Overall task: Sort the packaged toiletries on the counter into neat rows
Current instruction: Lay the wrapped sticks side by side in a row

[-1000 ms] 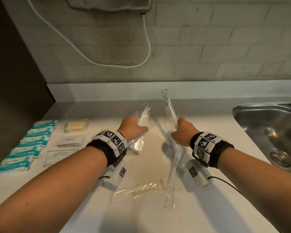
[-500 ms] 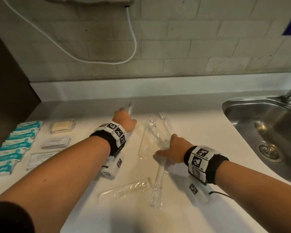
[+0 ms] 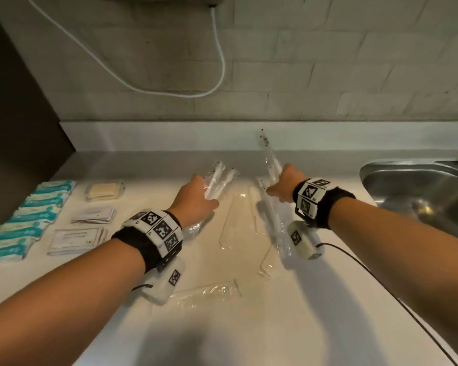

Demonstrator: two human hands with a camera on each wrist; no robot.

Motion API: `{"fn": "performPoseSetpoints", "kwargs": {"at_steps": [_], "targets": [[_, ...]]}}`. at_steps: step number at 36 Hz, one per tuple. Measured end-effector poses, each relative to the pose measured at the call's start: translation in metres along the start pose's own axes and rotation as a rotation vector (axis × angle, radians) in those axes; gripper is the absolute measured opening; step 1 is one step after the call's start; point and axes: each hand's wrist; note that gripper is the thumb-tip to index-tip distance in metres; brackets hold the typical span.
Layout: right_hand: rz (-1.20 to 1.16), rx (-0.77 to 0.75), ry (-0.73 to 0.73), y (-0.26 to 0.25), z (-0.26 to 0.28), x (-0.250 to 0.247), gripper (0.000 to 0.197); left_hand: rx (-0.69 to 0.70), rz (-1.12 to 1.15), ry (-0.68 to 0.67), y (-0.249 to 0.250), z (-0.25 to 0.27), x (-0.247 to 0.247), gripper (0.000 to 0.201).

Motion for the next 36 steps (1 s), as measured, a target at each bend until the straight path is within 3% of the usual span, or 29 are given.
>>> {"fn": "performPoseSetpoints", "kwargs": {"at_steps": [9, 20, 27, 36], "targets": [[0.185, 0.052, -0.070, -0.002, -0.017, 0.021, 0.074, -0.045, 0.054, 0.045, -0.016, 0.030, -0.008, 0.034], [0.119, -0.151, -0.034, -0.043, -0.010, 0.012, 0.061, -0.209, 0.078, 0.103, -0.057, 0.042, -0.028, 0.042], [-0.034, -0.283, -0.170, -0.098, 0.019, 0.058, 0.048, -0.281, 0.069, 0.140, -0.083, 0.047, -0.046, 0.040], [-0.253, -0.155, -0.255, -0.149, 0.033, 0.122, 0.038, -0.278, 0.066, 0.097, -0.106, 0.046, -0.062, 0.048]]}}
Point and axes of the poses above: each hand's wrist, its own z-axis away from the middle knuckle, its own x-axis out of the palm, y = z × x, and after that the axes turned 4 degrees about -y, right-handed
